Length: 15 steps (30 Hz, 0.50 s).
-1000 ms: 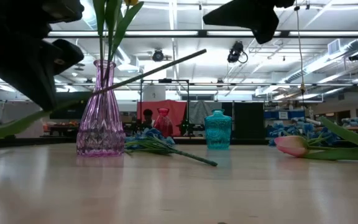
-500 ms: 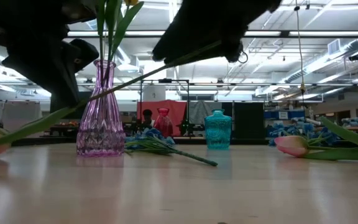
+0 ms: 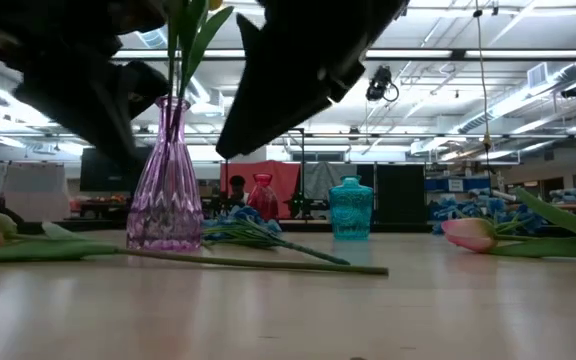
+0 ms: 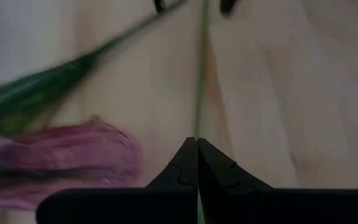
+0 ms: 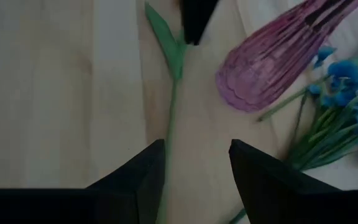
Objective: Sort flowers into vase by color
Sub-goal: Put the bottom left pink flower into the red vase
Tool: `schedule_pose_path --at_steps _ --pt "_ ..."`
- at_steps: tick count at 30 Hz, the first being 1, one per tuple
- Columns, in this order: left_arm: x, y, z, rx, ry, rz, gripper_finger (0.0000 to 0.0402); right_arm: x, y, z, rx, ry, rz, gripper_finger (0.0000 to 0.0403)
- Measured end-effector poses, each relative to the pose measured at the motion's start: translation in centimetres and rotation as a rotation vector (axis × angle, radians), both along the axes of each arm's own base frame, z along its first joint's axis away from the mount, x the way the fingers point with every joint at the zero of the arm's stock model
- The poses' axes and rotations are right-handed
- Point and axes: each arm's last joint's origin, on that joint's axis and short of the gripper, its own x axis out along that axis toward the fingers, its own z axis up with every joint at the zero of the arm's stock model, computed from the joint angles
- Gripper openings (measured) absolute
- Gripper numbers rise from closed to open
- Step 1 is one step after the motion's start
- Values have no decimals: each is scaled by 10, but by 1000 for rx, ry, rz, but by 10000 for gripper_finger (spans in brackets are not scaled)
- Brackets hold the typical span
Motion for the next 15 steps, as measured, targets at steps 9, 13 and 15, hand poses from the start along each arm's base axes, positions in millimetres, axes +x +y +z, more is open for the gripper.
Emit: schedule_pose_path --at_steps 9,13,15 --pt "-29 -30 -6 30 -35 -182 8 10 2 2 131 -152 -28 192" --pt "-44 -31 -12 -3 -91 -222 8 14 2 -2 163 -222 -27 192" --pt "-51 -29 -9 -37 -159 -221 8 18 1 -6 169 -249 -29 192"
